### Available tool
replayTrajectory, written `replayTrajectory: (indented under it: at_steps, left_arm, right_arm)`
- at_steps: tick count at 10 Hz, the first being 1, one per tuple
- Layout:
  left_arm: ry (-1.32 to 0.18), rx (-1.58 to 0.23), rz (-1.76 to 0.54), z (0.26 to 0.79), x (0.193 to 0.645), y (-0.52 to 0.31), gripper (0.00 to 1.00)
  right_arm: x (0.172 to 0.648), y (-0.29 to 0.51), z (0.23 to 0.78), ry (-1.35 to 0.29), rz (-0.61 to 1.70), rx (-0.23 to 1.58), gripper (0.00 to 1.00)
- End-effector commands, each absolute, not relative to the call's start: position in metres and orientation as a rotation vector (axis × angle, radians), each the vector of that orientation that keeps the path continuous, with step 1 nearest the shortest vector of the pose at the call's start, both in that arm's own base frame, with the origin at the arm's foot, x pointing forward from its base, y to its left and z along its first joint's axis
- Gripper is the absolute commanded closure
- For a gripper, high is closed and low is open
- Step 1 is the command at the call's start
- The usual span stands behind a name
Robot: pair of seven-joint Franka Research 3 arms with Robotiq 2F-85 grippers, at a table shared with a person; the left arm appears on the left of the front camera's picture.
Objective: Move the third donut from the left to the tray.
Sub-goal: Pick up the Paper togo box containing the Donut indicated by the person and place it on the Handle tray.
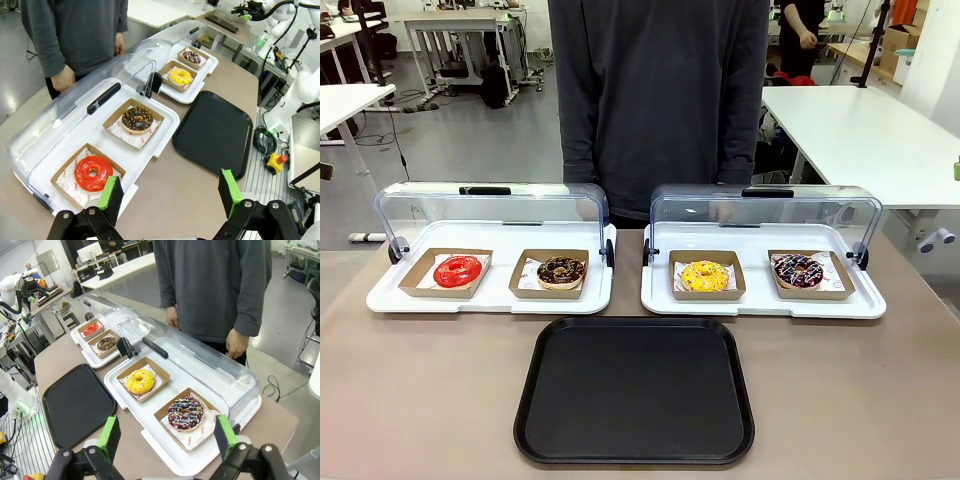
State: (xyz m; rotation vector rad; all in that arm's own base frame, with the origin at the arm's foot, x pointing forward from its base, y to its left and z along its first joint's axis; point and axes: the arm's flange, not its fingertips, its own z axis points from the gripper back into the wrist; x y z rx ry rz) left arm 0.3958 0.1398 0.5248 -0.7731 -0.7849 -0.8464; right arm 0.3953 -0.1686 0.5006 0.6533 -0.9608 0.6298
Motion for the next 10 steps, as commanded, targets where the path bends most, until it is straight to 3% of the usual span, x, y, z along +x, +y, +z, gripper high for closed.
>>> replayTrajectory:
  at_steps: [1,10]
  left_arm:
    - [-0.799,-0.787,-0.850,0.5253,0.3967,0.1398,0.00]
    - [-0.799,-0.787,-0.850,0.5253,0.3967,0.1398,0.00]
  right_arm:
    - [0.3996,-0.1683,0.5003,-0.999,0.641,0.655,0.00]
    - [0.3996,-0.1683,0.5003,-0.999,0.641,0.655,0.00]
